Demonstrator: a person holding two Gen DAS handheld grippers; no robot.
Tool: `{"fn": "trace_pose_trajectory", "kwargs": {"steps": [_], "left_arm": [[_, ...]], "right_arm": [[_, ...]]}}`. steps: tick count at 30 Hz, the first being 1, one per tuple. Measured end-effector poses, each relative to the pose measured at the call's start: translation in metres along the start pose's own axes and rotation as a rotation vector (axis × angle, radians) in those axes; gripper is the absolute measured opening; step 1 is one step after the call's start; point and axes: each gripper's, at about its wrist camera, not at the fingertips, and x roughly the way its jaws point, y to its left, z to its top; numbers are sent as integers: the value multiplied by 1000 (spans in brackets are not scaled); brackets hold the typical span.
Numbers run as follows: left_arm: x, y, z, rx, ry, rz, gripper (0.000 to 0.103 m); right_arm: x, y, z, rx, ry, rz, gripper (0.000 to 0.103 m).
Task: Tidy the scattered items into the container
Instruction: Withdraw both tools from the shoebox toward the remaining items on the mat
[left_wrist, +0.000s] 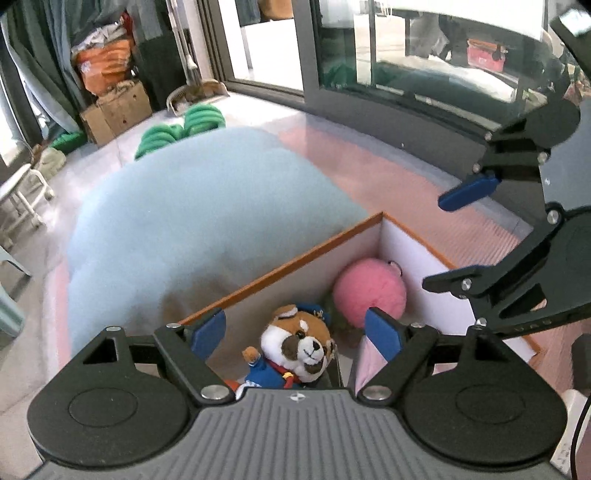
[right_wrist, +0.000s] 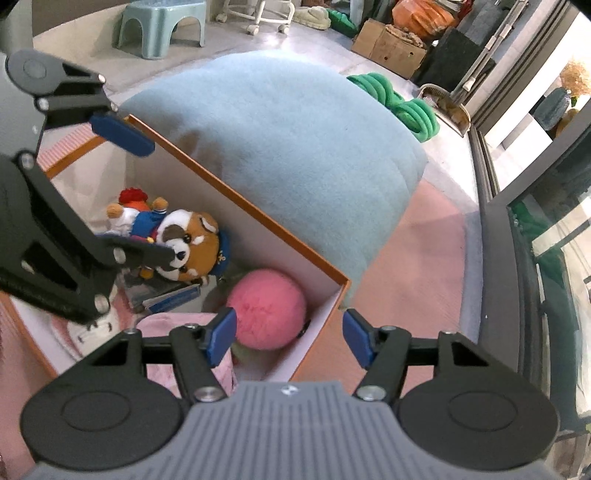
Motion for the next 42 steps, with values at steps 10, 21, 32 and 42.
{"fn": "trace_pose_trajectory", "kwargs": {"steps": [10, 21, 32, 42], "left_arm": [[-74, -20, 11, 36, -101, 35, 98], [-136, -55, 6, 77, -201, 32, 98], [-173, -74, -26, 61, -293, -1, 98], [-194, -71, -76, -24, -317, -7, 98]], "right_arm": [[-74, -5, -20, 24, -75, -10, 66], [-158, -13, -72, 63, -143, -10, 67], [-194, -9, -112, 90, -159, -1, 67], [-204, 27, -139, 65, -153, 75, 67]]}}
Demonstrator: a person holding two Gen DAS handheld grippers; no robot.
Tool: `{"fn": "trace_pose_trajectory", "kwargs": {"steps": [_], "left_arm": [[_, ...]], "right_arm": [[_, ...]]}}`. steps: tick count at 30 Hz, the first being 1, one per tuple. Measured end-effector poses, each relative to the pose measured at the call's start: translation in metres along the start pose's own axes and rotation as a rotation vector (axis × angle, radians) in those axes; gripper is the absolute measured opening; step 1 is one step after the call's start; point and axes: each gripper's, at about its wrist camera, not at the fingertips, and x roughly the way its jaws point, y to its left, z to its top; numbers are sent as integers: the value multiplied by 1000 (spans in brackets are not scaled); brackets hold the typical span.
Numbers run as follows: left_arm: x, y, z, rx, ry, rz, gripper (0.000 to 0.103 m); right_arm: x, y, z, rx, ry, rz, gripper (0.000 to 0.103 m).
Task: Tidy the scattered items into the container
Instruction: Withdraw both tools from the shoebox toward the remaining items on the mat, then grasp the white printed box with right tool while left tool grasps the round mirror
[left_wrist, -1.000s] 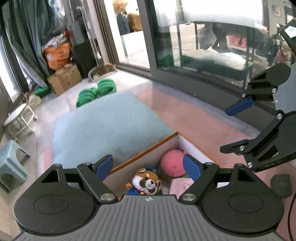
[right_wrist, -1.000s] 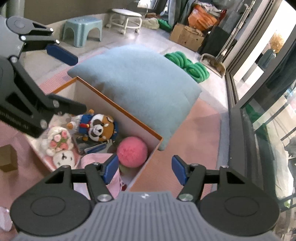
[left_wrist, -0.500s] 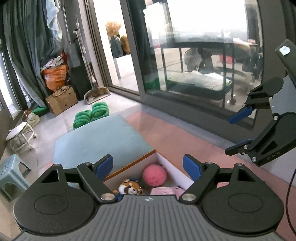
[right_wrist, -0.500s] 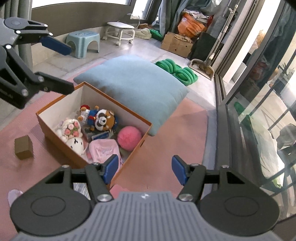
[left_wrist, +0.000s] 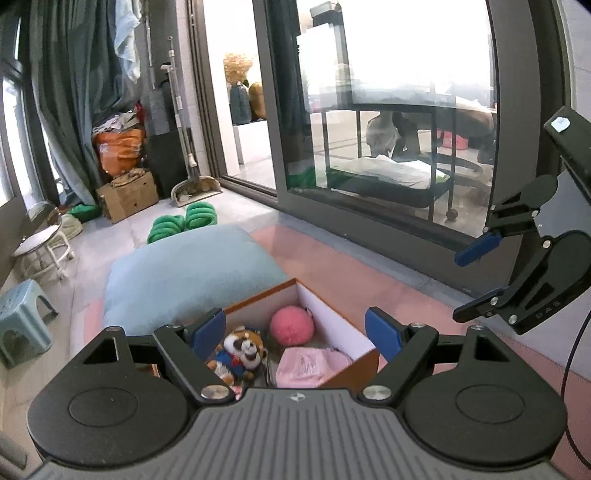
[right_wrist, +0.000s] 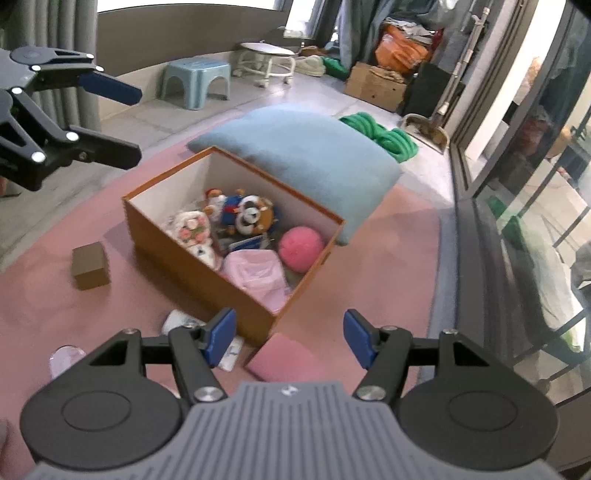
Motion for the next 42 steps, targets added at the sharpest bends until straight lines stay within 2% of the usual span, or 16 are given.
{"fn": "trace_pose_trajectory", "kwargs": {"steps": [5, 13, 21, 31, 42], "left_arm": [[-13, -3, -29, -98, 2, -11, 98], [-18, -5, -68, -175, 82, -35, 98], [-10, -19, -107, -195, 167, -40, 98], [5, -39, -155, -219, 294, -54, 98], [12, -50, -199, -279, 390, -72, 98]], "right_arm": [[-6, 19, -8, -19, 9, 43, 71], [-2, 46, -22, -50, 52, 87, 71], [11, 64, -40, -70, 110, 114, 71], [41, 64, -66, -51, 174, 141, 71], [68, 72, -93, -55, 229, 180, 72]]}}
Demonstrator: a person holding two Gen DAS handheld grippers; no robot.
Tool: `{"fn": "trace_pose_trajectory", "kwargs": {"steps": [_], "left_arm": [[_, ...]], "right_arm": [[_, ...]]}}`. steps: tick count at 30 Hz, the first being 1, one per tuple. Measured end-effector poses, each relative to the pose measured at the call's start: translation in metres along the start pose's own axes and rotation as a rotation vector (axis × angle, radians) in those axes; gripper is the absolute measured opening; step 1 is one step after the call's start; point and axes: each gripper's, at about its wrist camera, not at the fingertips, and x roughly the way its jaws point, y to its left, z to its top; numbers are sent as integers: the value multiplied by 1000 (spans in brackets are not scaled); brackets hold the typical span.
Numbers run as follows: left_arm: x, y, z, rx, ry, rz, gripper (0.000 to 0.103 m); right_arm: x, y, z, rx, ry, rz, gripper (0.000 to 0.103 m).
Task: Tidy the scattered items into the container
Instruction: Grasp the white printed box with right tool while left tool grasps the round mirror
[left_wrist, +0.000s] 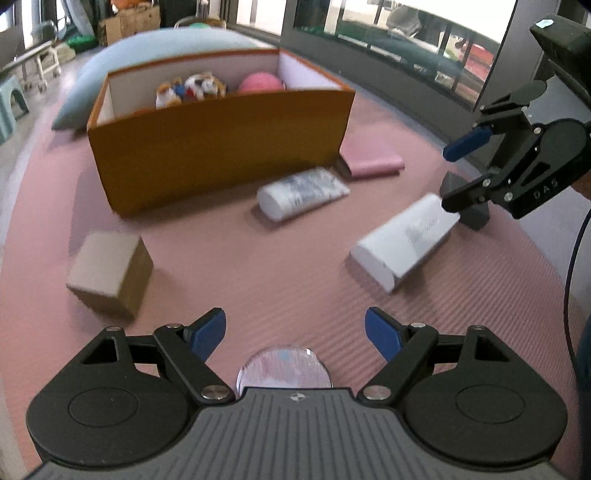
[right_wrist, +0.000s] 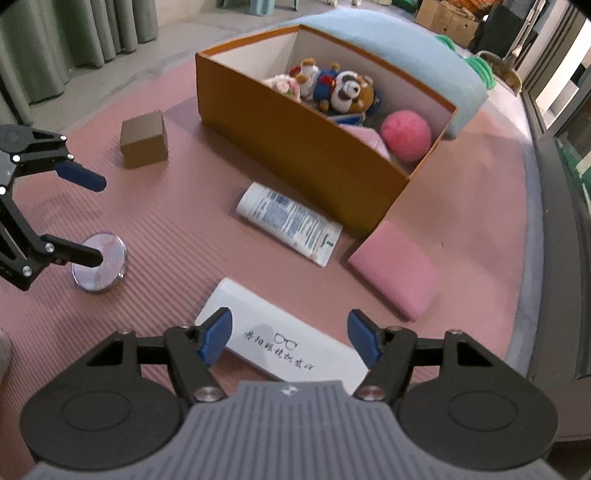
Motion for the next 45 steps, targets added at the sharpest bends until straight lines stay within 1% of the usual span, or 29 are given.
{"fn": "trace_pose_trajectory", "kwargs": {"steps": [2, 6, 9, 13, 17, 25, 26, 27, 28, 29, 34, 37, 43, 45], "left_arm": [[3, -2, -5, -2, 13, -7, 98], [10, -7, -16, 35, 45, 0, 98], [13, -8, -22, 65, 66, 2, 98], [17, -5, -26, 86, 85, 10, 98], [20, 0, -30, 85, 103, 14, 98], [27, 5, -35, 78, 124, 19, 98], [28, 5, -35, 79, 126, 19, 98], [29, 5, -35, 81, 127, 18, 98], [29, 5, -36, 84, 129, 18, 98], [30, 5, -36, 87, 131, 18, 98], [33, 0, -38, 125, 132, 33, 98], [34, -2, -39, 132, 130, 37, 98], [36, -11, -42, 180, 121, 62, 98], [36, -12, -44, 180, 113, 63, 98]], "right_arm": [[6, 1, -3, -1, 10, 6, 72], [17, 3, -9, -9, 29, 14, 72], [24, 8, -11, -55, 31, 15, 72], [32, 13, -13, -159, 26, 33, 74], [42, 18, -16, -313, 44, 56, 75], [69, 16, -14, -523, 121, 112, 76], [73, 16, -13, -551, 129, 118, 77], [76, 17, -12, -570, 135, 126, 80], [78, 18, -11, -585, 137, 129, 81], [80, 18, -10, -597, 140, 136, 83], [89, 20, -7, -623, 158, 175, 83], [93, 21, -8, -633, 166, 183, 83], [97, 20, -11, -625, 164, 193, 84], [97, 18, -12, -611, 160, 200, 84]]}}
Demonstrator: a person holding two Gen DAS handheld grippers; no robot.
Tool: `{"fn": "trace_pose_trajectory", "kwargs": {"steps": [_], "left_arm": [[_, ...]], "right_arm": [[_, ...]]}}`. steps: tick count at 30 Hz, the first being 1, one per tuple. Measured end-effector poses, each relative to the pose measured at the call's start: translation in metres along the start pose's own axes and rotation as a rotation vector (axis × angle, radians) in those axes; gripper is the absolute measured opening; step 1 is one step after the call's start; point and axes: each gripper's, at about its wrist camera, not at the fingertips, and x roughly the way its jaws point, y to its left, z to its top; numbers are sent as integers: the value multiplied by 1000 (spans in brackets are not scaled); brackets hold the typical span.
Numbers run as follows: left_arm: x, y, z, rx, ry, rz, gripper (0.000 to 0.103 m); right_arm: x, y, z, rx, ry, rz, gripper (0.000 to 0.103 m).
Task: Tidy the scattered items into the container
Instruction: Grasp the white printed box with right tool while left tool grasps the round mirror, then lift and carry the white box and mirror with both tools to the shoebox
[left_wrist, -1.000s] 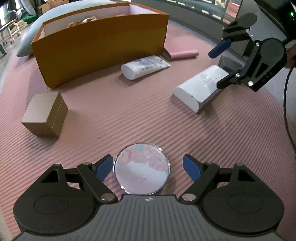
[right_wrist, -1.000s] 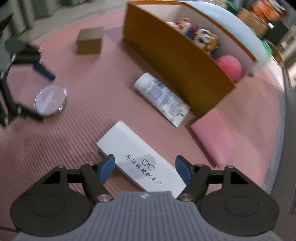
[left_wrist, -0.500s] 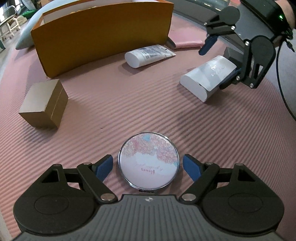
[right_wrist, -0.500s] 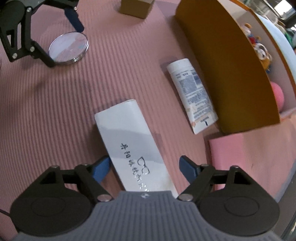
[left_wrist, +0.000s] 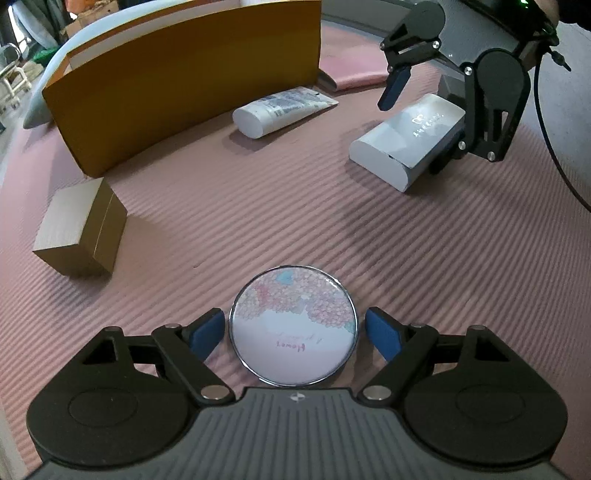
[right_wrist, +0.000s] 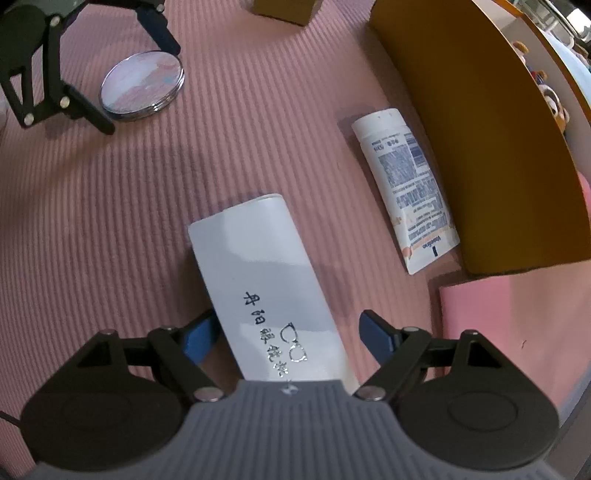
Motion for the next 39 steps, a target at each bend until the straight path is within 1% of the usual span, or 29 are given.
{"fn": "trace_pose_trajectory", "kwargs": {"steps": [2, 5, 9, 14, 17, 21, 25, 28, 30, 34, 39], "left_arm": [[0, 0, -1, -8, -3, -1, 98], [0, -1, -2, -13, -7, 7, 94], [-2, -4, -1, -12, -10, 13, 85], [-1, -6, 0, -11, -4, 14, 84], [-3, -7, 0, -14, 1, 10, 84], [-5, -8, -3, -14, 4, 6, 84], [-11, -8, -5, -25, -5, 6, 84], [-17, -6, -7, -38, -16, 13, 84], [-21, -4, -8, -50, -22, 18, 84], [-25, -2, -10, -61, -27, 24, 84], [-30, -3, -12, -62, -36, 18, 84]], "right_arm": [[0, -1, -3, 17, -8, 5, 84], [1, -3, -6, 45, -20, 25, 84], [3, -7, -10, 90, -24, 40, 87], [5, -11, -14, 124, -25, 71, 87], [3, -7, -13, 130, -21, 75, 80], [-1, 2, -12, 132, -9, 46, 75], [-3, 9, -13, 165, -6, 25, 72], [-4, 12, -14, 233, 14, 16, 69], [-6, 16, -14, 297, 33, 25, 68], [-12, 37, -14, 369, 43, 41, 66], [-19, 63, -21, 445, 31, 53, 66]]}}
